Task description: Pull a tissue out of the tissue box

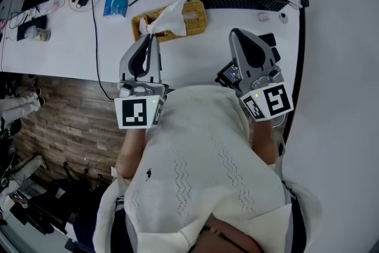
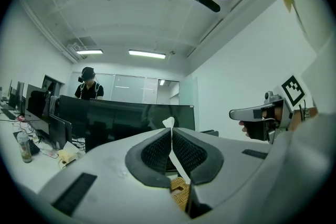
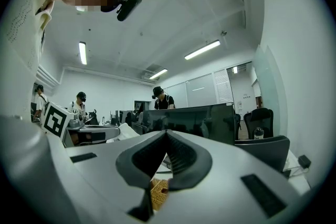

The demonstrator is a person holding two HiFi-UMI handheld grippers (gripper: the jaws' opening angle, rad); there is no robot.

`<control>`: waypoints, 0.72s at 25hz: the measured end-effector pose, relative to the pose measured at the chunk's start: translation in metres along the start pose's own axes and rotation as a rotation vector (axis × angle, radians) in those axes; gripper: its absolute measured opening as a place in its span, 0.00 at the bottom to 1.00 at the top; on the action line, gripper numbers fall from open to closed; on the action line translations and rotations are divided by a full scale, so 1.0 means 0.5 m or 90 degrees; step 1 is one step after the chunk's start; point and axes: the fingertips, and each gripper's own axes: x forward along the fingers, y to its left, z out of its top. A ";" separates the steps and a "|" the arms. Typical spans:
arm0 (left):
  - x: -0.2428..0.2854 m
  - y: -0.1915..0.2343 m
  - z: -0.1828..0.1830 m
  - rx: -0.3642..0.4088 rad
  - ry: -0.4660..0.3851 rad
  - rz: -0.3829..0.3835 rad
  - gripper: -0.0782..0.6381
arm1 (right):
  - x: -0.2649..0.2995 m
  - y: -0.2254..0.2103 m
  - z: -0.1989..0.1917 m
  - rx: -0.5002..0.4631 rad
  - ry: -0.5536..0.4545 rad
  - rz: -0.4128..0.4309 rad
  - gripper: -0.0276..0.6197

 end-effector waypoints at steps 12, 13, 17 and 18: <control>0.001 0.005 -0.006 -0.011 -0.002 0.012 0.13 | 0.010 -0.018 -0.004 0.011 0.007 0.003 0.04; 0.002 0.005 -0.007 -0.009 -0.002 0.012 0.14 | 0.012 -0.020 -0.004 0.010 0.006 0.000 0.04; 0.005 0.003 -0.006 0.012 -0.004 0.013 0.13 | 0.021 -0.028 0.000 0.000 0.007 -0.009 0.04; 0.007 0.003 -0.005 0.014 -0.004 0.014 0.14 | 0.025 -0.031 0.002 -0.002 0.007 -0.011 0.04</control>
